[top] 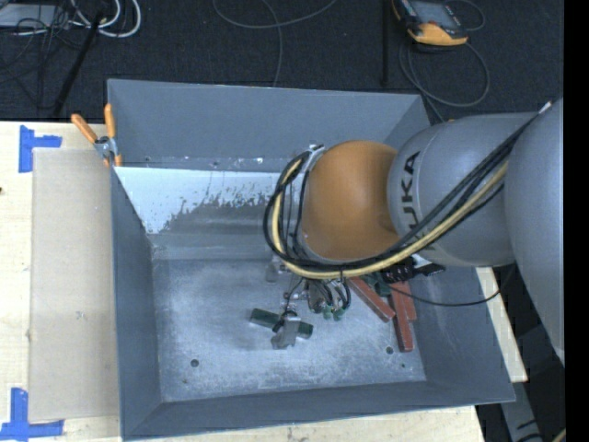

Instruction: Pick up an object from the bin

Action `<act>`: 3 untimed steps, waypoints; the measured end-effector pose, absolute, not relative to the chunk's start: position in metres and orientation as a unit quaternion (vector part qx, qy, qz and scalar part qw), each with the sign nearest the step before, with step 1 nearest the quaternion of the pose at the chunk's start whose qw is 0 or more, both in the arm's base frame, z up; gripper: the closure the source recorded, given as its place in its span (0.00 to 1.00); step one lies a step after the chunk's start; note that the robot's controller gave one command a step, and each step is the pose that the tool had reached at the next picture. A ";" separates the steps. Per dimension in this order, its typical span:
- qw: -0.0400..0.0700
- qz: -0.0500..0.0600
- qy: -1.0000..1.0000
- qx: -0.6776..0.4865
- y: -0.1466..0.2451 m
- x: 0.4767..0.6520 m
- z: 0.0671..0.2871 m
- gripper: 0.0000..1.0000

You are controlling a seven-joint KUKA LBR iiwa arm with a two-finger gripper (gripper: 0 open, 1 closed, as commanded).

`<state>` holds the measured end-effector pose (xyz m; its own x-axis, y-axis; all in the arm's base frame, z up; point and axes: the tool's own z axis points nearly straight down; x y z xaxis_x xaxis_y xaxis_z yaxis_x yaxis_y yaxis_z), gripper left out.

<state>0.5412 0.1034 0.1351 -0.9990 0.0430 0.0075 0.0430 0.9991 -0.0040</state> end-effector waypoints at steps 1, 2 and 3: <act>0.004 0.001 -0.999 -0.040 0.092 0.546 0.065 0.00; 0.001 0.000 -0.999 -0.042 0.093 0.548 0.070 1.00; -0.004 0.000 -0.995 0.098 0.088 0.530 0.281 1.00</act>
Offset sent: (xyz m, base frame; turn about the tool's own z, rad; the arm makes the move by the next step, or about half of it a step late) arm 0.0068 -0.0106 -0.0651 0.0369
